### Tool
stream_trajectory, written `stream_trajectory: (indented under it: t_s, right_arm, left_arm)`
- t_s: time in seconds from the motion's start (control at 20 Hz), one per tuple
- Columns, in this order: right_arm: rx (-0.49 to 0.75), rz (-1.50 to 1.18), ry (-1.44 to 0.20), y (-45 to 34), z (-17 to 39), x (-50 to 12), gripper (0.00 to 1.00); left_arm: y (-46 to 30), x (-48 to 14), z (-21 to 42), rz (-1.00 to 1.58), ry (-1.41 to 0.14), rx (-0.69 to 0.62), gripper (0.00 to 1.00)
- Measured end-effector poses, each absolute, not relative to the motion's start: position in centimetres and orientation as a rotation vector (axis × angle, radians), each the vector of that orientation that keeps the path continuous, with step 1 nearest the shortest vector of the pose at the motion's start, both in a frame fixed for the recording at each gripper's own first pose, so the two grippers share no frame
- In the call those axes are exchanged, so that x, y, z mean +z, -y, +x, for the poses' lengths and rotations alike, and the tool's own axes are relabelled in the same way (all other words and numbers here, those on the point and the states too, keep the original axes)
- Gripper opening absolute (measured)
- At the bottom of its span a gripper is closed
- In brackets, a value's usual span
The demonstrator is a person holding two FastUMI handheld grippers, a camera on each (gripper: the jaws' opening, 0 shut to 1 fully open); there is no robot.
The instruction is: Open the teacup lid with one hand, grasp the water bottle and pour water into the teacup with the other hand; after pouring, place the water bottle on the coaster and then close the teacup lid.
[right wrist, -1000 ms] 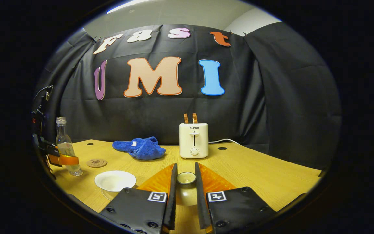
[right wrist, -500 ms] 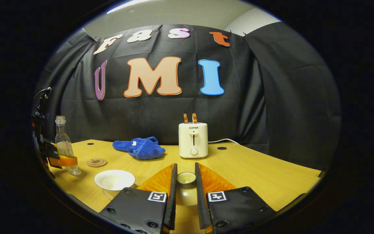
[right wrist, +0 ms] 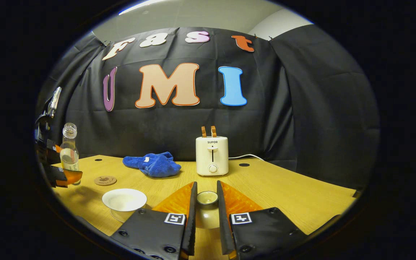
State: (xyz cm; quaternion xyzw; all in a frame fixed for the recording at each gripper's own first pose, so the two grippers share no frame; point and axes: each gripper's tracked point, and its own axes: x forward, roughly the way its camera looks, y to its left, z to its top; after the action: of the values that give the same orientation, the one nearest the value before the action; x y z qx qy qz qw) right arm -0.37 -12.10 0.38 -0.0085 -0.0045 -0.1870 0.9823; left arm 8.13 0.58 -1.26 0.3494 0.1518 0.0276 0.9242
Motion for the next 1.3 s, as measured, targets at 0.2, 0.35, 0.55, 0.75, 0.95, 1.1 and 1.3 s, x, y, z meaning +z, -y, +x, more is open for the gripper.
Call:
stream_trajectory:
  t_s: [0.2, 0.35, 0.55, 0.75, 0.95, 1.1, 1.3]
  right_arm:
    - [-0.382, -0.017, 0.010, 13.1, -0.9, 0.4, 0.32]
    - [-0.396, -0.017, 0.012, 14.0, -1.2, 0.6, 0.32]
    - [-0.405, -0.017, 0.011, 14.6, -1.5, 0.6, 0.32]
    - [-0.402, -0.017, 0.011, 14.6, -1.4, 0.6, 0.32]
    - [-0.402, -0.017, 0.011, 14.6, -1.4, 0.6, 0.32]
    - [-0.403, -0.018, 0.011, 14.6, -1.4, 0.5, 0.32]
    - [-0.403, -0.017, 0.011, 14.6, -1.4, 0.6, 0.32]
  left_arm:
    - [-1.0, -0.7, 9.1, 0.917, -0.318, 0.073, 0.69]
    - [-0.9, -0.2, 9.7, 1.073, -0.313, 0.097, 0.69]
    - [-0.7, -0.3, 10.6, 1.226, -0.309, 0.128, 0.69]
    - [-0.2, -0.1, 11.3, 1.342, -0.280, 0.147, 0.69]
    - [-0.1, 0.1, 11.2, 1.413, -0.281, 0.152, 0.69]
    - [0.1, 0.6, 11.4, 1.503, -0.269, 0.152, 0.69]
    - [0.5, 1.0, 11.4, 1.568, -0.255, 0.145, 0.69]
